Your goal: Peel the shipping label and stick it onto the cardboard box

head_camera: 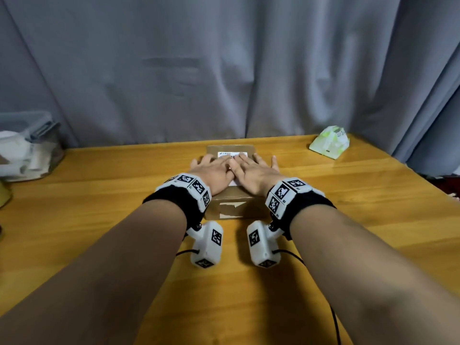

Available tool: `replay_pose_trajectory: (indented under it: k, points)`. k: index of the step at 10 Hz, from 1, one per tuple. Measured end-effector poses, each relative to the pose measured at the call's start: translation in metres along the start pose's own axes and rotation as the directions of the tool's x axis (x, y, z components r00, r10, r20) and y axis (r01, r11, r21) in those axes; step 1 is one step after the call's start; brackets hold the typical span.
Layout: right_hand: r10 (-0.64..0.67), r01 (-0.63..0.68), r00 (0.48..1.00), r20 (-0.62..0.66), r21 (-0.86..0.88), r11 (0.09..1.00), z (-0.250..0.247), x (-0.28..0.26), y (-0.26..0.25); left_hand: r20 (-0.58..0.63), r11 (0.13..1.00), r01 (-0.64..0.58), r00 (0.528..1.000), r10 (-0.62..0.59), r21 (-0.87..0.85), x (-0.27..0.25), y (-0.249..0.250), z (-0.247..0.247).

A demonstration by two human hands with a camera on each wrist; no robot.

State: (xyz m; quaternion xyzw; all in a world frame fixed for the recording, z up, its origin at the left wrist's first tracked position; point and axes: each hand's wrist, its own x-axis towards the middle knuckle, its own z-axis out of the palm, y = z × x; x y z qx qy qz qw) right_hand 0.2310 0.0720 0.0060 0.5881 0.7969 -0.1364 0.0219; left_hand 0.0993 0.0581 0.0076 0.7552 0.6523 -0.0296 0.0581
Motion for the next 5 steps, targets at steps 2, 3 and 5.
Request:
replay_pose_trajectory:
  k: [2,3,5]
  points:
    - [0.034,-0.034,0.999,0.01,0.043,0.998,-0.003,0.013,0.008,-0.011,0.99,0.139,0.99,-0.139,0.032,0.011,-0.012,-0.004]
    - [0.107,-0.109,0.994,0.029,0.089,0.99,-0.005,0.013,0.009,0.044,0.987,0.163,0.986,-0.163,0.005,0.01,-0.02,-0.007]
    - [0.229,-0.22,0.971,-0.059,0.133,0.966,-0.015,-0.003,0.019,0.022,0.972,0.232,0.972,-0.233,0.02,-0.011,-0.031,-0.016]
